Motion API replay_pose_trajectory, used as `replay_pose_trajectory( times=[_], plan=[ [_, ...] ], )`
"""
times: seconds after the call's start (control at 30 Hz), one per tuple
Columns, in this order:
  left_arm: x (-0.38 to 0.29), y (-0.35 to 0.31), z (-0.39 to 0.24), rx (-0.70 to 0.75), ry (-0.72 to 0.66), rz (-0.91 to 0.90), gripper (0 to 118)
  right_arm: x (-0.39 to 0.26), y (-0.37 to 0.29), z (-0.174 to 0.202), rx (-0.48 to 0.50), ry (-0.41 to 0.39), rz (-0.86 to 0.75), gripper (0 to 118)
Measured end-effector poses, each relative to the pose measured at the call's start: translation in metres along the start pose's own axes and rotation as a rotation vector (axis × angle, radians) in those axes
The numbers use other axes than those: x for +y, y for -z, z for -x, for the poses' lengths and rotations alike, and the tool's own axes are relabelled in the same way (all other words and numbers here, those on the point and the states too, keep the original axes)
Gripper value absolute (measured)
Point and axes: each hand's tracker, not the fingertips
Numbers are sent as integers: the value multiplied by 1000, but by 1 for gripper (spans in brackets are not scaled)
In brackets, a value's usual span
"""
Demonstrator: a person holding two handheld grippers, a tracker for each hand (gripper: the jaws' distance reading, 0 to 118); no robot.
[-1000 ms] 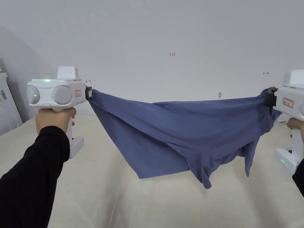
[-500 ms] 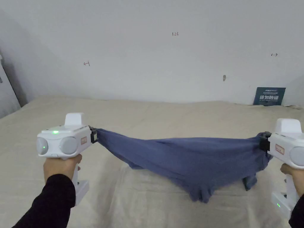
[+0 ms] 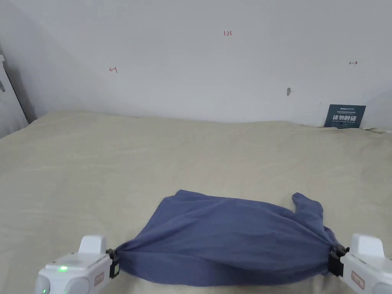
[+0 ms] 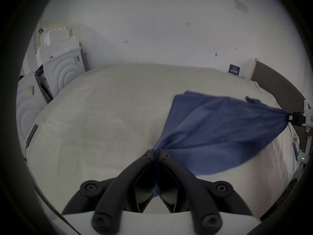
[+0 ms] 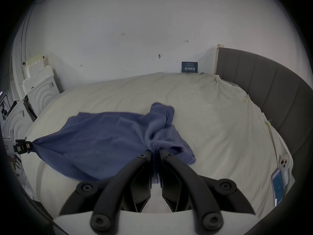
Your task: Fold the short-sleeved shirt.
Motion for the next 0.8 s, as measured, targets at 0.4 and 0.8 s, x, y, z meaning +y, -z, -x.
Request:
replay_pose_trajectory(
  times=[0.4,0.8],
  plan=[
    [-65,-88,26,3,-65,-28,2,-75,-88,-3,42,73,23,6],
    [-113,-150,52,37,-98,-34,2,-135,-148,3,55,97,82,6]
  ],
)
